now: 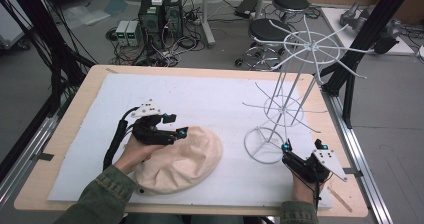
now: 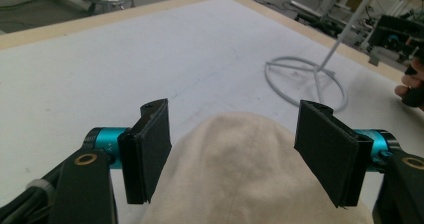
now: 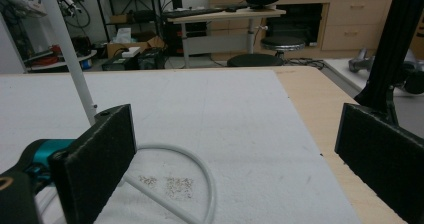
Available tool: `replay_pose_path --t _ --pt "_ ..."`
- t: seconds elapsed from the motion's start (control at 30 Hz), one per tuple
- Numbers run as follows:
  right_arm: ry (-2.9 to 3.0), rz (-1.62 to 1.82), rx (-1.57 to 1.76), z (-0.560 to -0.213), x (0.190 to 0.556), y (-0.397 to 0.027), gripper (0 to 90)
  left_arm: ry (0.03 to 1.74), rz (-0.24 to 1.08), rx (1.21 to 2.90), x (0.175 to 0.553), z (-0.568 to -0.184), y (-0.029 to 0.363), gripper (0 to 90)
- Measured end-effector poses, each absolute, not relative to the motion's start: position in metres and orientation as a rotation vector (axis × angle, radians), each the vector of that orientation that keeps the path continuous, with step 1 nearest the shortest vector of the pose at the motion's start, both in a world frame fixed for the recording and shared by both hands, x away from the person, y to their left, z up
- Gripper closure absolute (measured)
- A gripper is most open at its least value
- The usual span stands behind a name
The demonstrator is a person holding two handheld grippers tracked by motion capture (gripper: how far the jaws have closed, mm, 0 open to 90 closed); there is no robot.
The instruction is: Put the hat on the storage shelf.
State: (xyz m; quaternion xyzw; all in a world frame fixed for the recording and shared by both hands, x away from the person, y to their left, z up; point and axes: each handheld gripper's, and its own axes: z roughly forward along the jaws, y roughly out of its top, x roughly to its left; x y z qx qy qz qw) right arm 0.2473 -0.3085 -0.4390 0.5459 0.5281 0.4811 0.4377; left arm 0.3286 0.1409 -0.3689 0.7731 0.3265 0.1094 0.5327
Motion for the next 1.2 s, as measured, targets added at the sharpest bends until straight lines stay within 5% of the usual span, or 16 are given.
replay_pose_path --t 0.83,1.2 --pt "1.358 1.184 1.304 -0.437 0.248 -0.301 1.9 0.623 -0.057 2.226 0.314 -0.399 0.067 30.8" --pt "1.391 1.166 1.267 -0.436 0.249 -0.297 1.9 0.767 -0.148 2.419 0.314 -0.414 0.049 29.4"
